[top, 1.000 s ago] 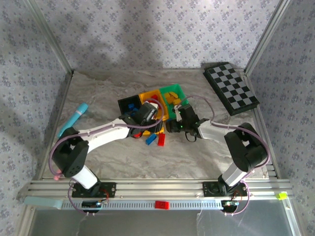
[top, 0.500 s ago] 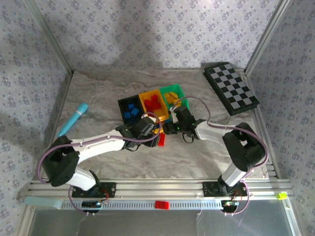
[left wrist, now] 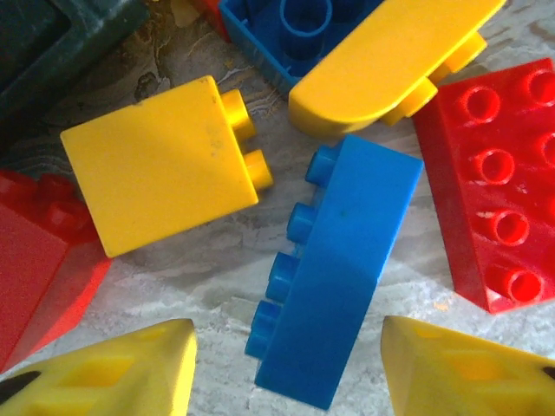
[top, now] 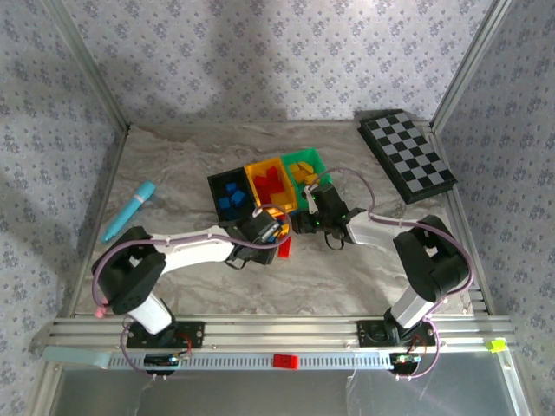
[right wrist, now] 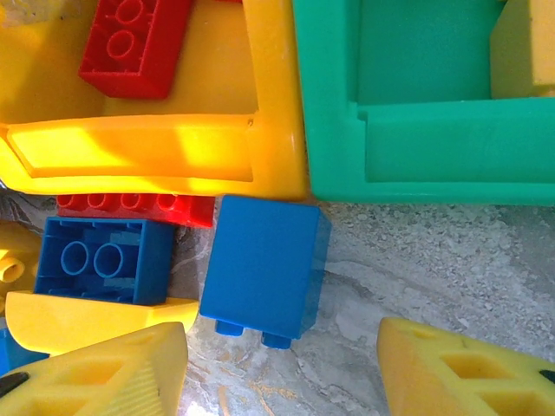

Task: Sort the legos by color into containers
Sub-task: Pick up the lego from the center of the table, then place the lego in the container.

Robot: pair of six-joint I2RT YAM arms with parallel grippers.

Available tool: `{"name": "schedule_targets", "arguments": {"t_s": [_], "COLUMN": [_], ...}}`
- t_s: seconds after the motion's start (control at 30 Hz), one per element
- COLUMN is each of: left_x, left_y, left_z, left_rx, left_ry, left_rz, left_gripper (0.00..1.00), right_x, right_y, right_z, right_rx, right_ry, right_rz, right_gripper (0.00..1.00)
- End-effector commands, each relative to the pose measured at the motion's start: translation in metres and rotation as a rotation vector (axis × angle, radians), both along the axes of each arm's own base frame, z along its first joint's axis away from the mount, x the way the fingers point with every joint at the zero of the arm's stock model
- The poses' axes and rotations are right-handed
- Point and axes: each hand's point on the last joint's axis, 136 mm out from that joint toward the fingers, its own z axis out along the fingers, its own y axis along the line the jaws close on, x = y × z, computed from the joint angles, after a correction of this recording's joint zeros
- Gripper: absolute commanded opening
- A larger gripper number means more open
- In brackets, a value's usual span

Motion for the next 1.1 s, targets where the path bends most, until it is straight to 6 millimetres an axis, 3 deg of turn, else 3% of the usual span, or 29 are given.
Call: {"name": "schedule_targets", "arguments": {"t_s": [0.0,0.17,0.3,0.67,0.93,1.07], "left_x": [0.006,0.005,0.005,0.006,0.021,0.043], "left_y": [-0.004,-0.010,-0.009,-0.016,0.005,0.026], "left_z": [0.001,0.001,0.005,0.045,0.095,0.102], "left_rx": [0.037,0.010,0.013,-0.122,-0.136,-0.119], "left_ry": [-0.005,0.005,0.003,-0.060,-0.219,-0.226], "left_rz": [-0.006,-0.013,-0.011,0.005,0.054,0.120], "left_gripper": [0.51,0.46,0.29,0.25,0.25,0.25], "right_x": [0.000,0.000,0.000,0.000,0.000,-0.001], "right_y": [-0.004,-0.007,-0.009,-0.006,-0.005,-0.002], "right_z": [0.007,0.008,0.009,0.008,0.006,0.005], "right_rx": [-0.001,-0.010,-0.011,-0.015,-0.017,-0.016], "right_ry": [-0.012,-0.016,-0.026,-0.017,-0.012,-0.003], "right_rz": [-0.014,-0.020,-0.026,-0.017,-0.015,-0.007], "right_gripper": [0.62,0.62,0.62,0.62,0.62,0.62]}}
